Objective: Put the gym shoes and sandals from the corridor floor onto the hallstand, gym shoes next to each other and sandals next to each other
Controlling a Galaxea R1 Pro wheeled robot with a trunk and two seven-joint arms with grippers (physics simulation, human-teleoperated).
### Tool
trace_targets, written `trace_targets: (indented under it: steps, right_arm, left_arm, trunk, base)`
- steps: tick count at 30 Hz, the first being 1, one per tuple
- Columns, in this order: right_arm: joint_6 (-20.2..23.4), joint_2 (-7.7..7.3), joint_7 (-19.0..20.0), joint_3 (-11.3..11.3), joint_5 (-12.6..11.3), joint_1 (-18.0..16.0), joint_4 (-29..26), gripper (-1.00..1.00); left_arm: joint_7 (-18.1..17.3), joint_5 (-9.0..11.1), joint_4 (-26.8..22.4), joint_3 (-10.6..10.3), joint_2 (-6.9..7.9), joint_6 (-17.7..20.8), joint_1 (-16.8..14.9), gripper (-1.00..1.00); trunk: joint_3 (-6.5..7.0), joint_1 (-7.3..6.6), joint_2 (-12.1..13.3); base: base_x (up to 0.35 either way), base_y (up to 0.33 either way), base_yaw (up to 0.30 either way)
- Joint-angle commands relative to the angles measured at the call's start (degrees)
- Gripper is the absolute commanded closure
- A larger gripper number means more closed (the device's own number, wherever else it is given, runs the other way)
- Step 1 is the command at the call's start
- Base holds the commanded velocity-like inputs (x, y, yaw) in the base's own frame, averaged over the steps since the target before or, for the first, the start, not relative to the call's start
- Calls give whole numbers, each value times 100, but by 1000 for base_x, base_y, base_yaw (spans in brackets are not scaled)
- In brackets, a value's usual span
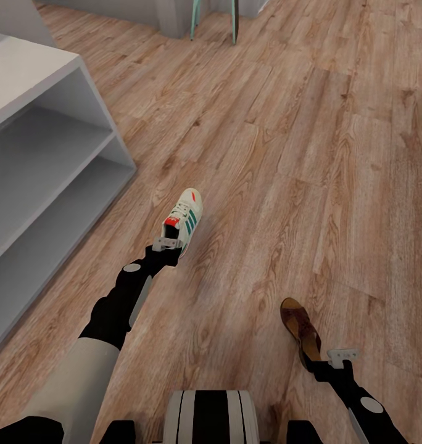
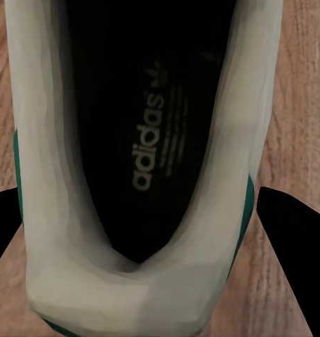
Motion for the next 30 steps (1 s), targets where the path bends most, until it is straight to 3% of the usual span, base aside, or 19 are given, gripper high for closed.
trace_targets:
  steps: [1, 5, 10, 30]
  right_arm:
    - [-19, 4, 39, -24, 38, -2, 3, -100]
    - [-18, 4, 39, -24, 38, -2, -1, -100]
    - [-20, 4, 39, -24, 38, -2, -2, -100]
    - [-19, 4, 46, -24, 38, -2, -2, -100]
  left_arm:
    - [-26, -34, -8, 6, -2, 28, -1, 100]
    - [-26, -33, -8, 6, -1, 31, 1, 100]
    - [-26, -32, -8, 6, -1, 35, 1, 100]
    - [-26, -41, -8, 6, 2, 32, -2, 100]
  trunk:
    - [-3, -1, -1]
    - [-3, -1, -1]
    - [-115, 12, -8]
    - [-168, 12, -8]
  base:
    - [0, 0, 8]
    - [0, 0, 4]
    - [0, 0, 1]
    - [0, 0, 0]
